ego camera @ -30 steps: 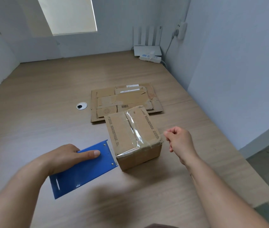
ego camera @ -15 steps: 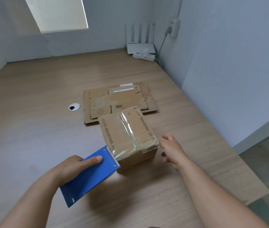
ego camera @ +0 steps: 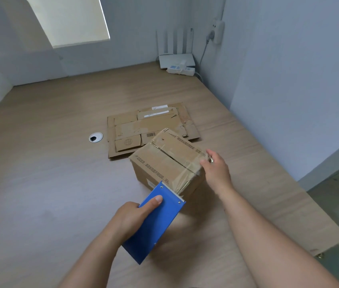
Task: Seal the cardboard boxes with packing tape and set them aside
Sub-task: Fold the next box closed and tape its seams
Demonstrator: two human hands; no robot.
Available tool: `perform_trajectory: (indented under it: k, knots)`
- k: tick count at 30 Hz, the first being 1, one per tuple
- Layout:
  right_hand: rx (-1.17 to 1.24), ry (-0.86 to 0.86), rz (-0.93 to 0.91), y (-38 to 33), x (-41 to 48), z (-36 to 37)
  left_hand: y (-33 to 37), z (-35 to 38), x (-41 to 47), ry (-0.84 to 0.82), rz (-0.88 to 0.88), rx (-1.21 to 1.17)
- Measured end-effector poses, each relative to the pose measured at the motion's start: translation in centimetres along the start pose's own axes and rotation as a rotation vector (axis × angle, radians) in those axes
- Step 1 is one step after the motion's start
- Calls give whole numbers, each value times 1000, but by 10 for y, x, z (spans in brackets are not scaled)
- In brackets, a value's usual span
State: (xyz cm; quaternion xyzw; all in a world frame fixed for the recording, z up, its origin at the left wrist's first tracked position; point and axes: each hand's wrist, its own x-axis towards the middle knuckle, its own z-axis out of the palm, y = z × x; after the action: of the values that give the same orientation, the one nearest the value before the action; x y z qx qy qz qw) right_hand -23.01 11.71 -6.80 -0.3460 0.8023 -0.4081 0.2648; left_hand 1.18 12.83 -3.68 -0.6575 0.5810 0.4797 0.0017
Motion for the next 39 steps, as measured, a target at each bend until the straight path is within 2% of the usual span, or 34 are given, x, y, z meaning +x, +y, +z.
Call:
perform_trajectory:
  k: [5, 10, 16, 27, 31, 32, 35, 39]
  knots:
    - [-240, -66, -18, -15, 11, -1, 1, 0, -1, 4, -31, 29]
    - [-183, -115, -33, -12, 18, 0, -1, -9, -14, 1, -72, 4]
    - [-144, -107, -31, -13, 17, 3, -14, -21, -38, 71, -108, 35]
    - [-156, -119, -14, -15, 15, 0, 27, -9, 0, 117, -118, 429]
    - [-193, -107, 9, -11, 5, -2, 8, -13, -8, 254, -149, 816]
    - [-193, -103, 8, -9, 3, -2, -7, -12, -11, 275, -182, 851]
    - [-185, -82, 17, -10, 1, -5, -27, -17, -17, 361, -258, 683]
    - [-224, -126, -2, -13, -9, -1, -24, -21, -7, 511, -145, 578]
